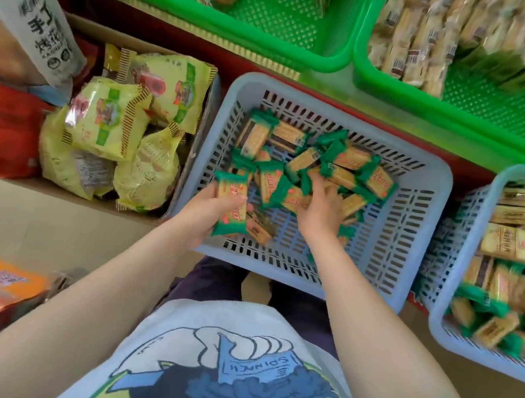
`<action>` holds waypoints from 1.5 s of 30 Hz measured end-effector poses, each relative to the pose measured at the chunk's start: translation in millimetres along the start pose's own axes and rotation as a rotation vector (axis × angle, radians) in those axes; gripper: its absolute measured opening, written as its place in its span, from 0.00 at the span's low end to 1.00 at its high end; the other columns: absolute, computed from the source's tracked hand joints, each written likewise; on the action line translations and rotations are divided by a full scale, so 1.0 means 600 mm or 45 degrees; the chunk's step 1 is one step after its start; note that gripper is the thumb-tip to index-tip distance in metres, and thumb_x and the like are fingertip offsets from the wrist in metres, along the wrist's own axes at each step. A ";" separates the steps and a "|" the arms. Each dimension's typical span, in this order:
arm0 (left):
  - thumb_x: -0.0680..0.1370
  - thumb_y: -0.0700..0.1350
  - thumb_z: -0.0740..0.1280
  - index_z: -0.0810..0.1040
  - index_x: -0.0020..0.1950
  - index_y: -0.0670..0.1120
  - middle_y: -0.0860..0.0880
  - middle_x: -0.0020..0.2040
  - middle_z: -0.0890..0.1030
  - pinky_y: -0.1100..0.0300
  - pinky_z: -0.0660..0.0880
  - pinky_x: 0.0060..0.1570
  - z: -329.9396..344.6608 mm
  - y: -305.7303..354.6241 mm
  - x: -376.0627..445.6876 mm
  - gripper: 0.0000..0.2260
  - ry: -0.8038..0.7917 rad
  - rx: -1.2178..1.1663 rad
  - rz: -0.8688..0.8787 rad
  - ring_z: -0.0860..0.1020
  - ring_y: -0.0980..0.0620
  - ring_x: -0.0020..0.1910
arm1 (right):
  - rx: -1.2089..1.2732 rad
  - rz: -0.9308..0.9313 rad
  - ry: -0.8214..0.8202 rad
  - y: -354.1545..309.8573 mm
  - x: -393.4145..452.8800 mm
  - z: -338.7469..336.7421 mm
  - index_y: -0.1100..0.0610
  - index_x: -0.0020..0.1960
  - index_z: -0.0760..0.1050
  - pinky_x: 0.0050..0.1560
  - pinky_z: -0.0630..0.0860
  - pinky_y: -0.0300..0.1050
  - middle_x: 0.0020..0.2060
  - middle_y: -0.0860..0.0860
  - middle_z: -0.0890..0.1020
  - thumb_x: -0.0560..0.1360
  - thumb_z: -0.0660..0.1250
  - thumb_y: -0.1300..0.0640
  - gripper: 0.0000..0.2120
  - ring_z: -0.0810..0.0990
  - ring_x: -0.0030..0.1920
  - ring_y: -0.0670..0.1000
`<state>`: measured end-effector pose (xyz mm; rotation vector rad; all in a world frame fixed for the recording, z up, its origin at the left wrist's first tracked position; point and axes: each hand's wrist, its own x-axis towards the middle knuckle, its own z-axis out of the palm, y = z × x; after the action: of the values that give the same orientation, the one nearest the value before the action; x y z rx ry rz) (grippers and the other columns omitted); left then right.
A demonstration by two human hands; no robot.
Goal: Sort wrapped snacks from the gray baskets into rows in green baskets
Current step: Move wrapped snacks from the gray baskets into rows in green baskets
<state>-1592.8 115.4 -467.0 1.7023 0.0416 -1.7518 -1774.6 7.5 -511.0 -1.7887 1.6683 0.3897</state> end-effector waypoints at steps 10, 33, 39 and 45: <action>0.78 0.54 0.70 0.65 0.76 0.46 0.43 0.56 0.85 0.48 0.82 0.49 0.009 0.002 -0.001 0.30 -0.004 -0.074 -0.034 0.85 0.44 0.53 | -0.358 0.036 -0.079 0.013 0.004 0.000 0.49 0.81 0.44 0.73 0.58 0.61 0.77 0.64 0.56 0.75 0.75 0.51 0.48 0.54 0.76 0.64; 0.75 0.66 0.63 0.74 0.68 0.50 0.45 0.62 0.83 0.46 0.76 0.60 0.139 0.115 -0.109 0.28 -0.452 0.024 0.180 0.82 0.45 0.60 | 1.623 -0.106 -0.479 -0.027 -0.181 -0.239 0.57 0.67 0.75 0.62 0.77 0.62 0.59 0.58 0.82 0.76 0.69 0.48 0.22 0.81 0.58 0.58; 0.80 0.46 0.69 0.73 0.63 0.45 0.42 0.58 0.83 0.48 0.81 0.50 0.262 0.167 -0.168 0.14 -0.531 0.104 0.400 0.84 0.45 0.53 | 1.479 -0.151 0.061 0.001 -0.220 -0.335 0.51 0.56 0.81 0.58 0.81 0.56 0.50 0.51 0.86 0.74 0.75 0.50 0.13 0.84 0.53 0.54; 0.79 0.53 0.69 0.77 0.62 0.48 0.43 0.56 0.85 0.42 0.79 0.58 0.385 0.180 -0.193 0.14 -0.399 0.172 0.466 0.84 0.42 0.53 | 1.514 -0.184 0.369 0.117 -0.240 -0.412 0.50 0.52 0.79 0.36 0.76 0.43 0.35 0.41 0.81 0.76 0.73 0.49 0.08 0.80 0.36 0.45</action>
<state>-1752.6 -24.9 -284.7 1.3978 -0.5058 -1.7443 -1915.6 -36.9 -256.3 -1.0294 1.4092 -0.8181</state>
